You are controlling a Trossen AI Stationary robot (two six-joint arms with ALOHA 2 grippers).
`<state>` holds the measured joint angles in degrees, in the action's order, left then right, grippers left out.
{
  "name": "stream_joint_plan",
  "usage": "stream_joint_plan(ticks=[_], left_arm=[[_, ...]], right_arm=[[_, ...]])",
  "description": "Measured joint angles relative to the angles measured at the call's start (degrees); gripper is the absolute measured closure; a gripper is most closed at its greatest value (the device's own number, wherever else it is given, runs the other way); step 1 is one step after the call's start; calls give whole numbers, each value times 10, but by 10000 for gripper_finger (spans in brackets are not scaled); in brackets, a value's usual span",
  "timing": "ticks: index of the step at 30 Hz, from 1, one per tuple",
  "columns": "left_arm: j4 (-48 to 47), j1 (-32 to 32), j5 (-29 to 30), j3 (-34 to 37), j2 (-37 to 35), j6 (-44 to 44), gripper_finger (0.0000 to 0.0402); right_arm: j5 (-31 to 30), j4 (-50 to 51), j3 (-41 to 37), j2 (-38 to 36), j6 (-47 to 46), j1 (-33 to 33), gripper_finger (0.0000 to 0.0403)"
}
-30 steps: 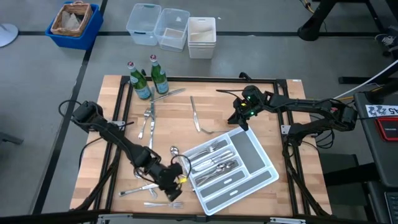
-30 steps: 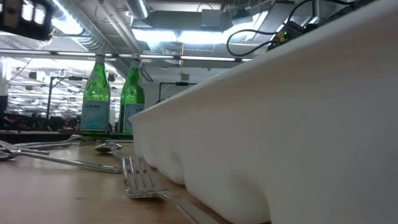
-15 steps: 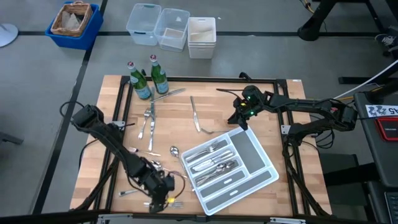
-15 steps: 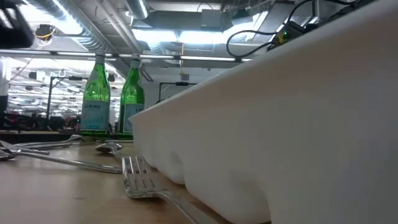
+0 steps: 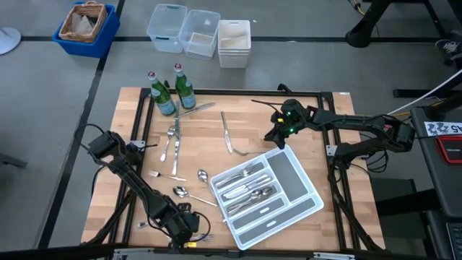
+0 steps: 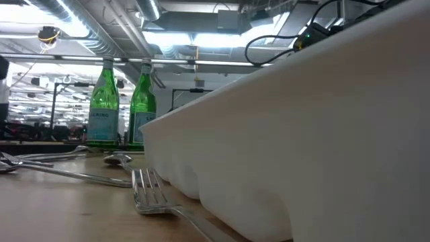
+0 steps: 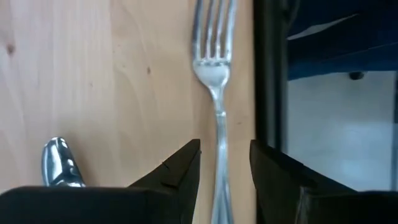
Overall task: Sort silverware
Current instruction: Put the silver fork into the white silverware tray
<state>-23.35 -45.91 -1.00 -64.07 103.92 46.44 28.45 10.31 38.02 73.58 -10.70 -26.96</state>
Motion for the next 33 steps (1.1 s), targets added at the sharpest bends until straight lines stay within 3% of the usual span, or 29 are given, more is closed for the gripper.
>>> stream_joint_plan(ticks=[19, 28, 33], left_arm=[[36, -21, 36, 0, 48, -31, 272], [29, -21, 108, -1, 52, -35, 273], [5, -21, 122, -2, 53, -65, 299]], right_arm=[[-26, 0, 0, 0, -13, 0, 310], [-26, -1, 0, 0, -13, 0, 310], [-26, -2, 0, 0, -12, 0, 310]])
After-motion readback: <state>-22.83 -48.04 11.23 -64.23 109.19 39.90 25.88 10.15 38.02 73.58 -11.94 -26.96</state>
